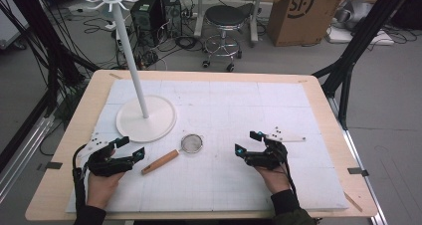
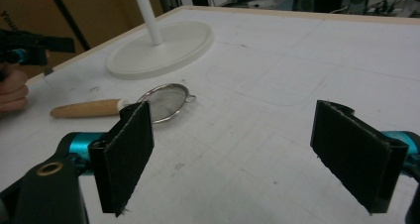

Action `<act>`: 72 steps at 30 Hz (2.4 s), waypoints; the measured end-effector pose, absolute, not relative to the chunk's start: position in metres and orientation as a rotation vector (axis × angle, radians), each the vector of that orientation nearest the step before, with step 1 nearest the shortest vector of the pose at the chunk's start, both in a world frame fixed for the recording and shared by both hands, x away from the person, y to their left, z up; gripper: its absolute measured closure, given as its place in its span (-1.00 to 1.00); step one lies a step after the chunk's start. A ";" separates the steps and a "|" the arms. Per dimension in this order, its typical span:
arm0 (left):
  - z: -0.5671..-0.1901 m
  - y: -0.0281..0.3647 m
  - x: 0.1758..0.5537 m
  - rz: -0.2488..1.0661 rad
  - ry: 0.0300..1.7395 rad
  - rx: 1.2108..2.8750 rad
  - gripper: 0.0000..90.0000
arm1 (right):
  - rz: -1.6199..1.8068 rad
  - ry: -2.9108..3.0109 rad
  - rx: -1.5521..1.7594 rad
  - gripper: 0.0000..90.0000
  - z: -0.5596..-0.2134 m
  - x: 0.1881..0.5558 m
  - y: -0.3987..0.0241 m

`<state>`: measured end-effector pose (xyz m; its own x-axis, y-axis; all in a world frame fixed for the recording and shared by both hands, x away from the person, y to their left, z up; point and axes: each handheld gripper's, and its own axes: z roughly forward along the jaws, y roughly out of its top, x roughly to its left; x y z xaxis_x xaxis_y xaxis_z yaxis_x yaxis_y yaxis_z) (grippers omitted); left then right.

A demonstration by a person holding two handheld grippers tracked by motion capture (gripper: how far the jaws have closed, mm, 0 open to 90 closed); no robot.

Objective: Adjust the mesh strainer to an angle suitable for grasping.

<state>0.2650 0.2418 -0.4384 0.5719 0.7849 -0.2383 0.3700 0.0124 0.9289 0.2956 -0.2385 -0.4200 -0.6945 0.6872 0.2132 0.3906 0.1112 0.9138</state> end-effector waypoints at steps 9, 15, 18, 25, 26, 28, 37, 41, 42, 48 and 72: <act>-0.439 0.240 0.264 0.417 0.997 1.597 -0.59 | 1.660 2.204 1.029 -0.50 -0.417 0.300 -0.215; -0.438 0.237 0.264 0.417 0.982 1.607 -0.59 | 1.700 2.239 0.997 -0.26 -0.417 0.304 -0.196; -0.439 0.238 0.264 0.421 0.985 1.607 -0.59 | 1.695 2.266 0.988 -0.08 -0.415 0.307 -0.185; -0.439 0.240 0.266 0.438 0.988 1.605 -0.59 | 1.699 2.312 0.983 0.05 -0.410 0.315 -0.172; -0.439 0.241 0.266 0.439 0.988 1.604 -0.59 | 1.704 2.315 0.991 0.05 -0.411 0.316 -0.171; -0.439 0.242 0.266 0.441 0.987 1.605 -0.59 | 1.699 2.321 0.995 0.06 -0.411 0.317 -0.171; -0.438 0.244 0.267 0.462 0.992 1.606 -0.59 | 1.754 2.364 0.974 0.24 -0.407 0.325 -0.155; -0.438 0.244 0.267 0.462 0.992 1.605 -0.59 | 1.748 2.380 0.957 0.40 -0.404 0.327 -0.143; -0.438 0.244 0.267 0.463 0.993 1.605 -0.59 | 1.748 2.380 0.957 0.40 -0.404 0.327 -0.143; -0.439 0.243 0.267 0.466 0.990 1.610 -0.58 | 1.743 2.440 1.023 0.51 -0.409 0.335 -0.130; -0.439 0.244 0.268 0.470 0.988 1.602 -0.58 | 1.531 2.512 1.116 0.99 -0.422 0.351 -0.078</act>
<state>0.2676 0.2436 -0.4385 0.5670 0.7983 -0.2030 0.3468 -0.0079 0.9379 0.3510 -0.0778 -0.4222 -0.7485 0.5640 0.3489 0.5684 0.2747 0.7755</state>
